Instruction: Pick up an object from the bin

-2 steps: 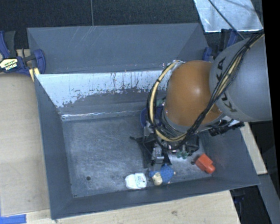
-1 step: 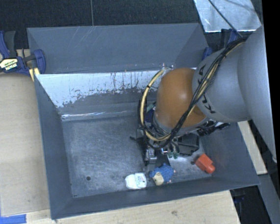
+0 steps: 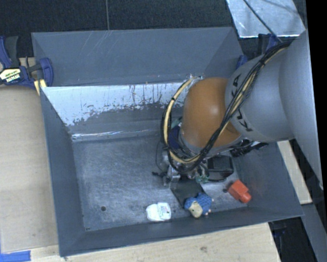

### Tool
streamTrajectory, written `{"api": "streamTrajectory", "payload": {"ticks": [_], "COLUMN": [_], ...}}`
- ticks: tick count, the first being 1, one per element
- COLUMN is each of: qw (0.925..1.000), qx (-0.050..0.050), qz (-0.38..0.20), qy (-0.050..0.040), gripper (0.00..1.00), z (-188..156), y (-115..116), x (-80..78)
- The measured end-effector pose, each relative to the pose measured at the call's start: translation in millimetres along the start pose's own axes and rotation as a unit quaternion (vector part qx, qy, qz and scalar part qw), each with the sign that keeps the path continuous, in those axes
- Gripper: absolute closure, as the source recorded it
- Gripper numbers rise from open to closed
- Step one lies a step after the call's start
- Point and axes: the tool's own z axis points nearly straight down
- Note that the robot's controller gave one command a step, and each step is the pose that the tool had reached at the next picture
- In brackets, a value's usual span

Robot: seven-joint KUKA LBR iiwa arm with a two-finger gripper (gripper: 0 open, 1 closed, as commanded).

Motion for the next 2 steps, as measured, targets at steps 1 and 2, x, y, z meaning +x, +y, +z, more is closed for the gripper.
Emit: {"api": "streamTrajectory", "payload": {"ticks": [1, 2], "qw": [1.0, 0.9851], "qx": [0.0, 0.001], "qz": [-0.007, -0.172], "qy": [-0.0023, 0.0042], "gripper": [1.0, 1.0], "z": [-207, -151], "y": [22, -1], "x": [6.1, 11.3]}}
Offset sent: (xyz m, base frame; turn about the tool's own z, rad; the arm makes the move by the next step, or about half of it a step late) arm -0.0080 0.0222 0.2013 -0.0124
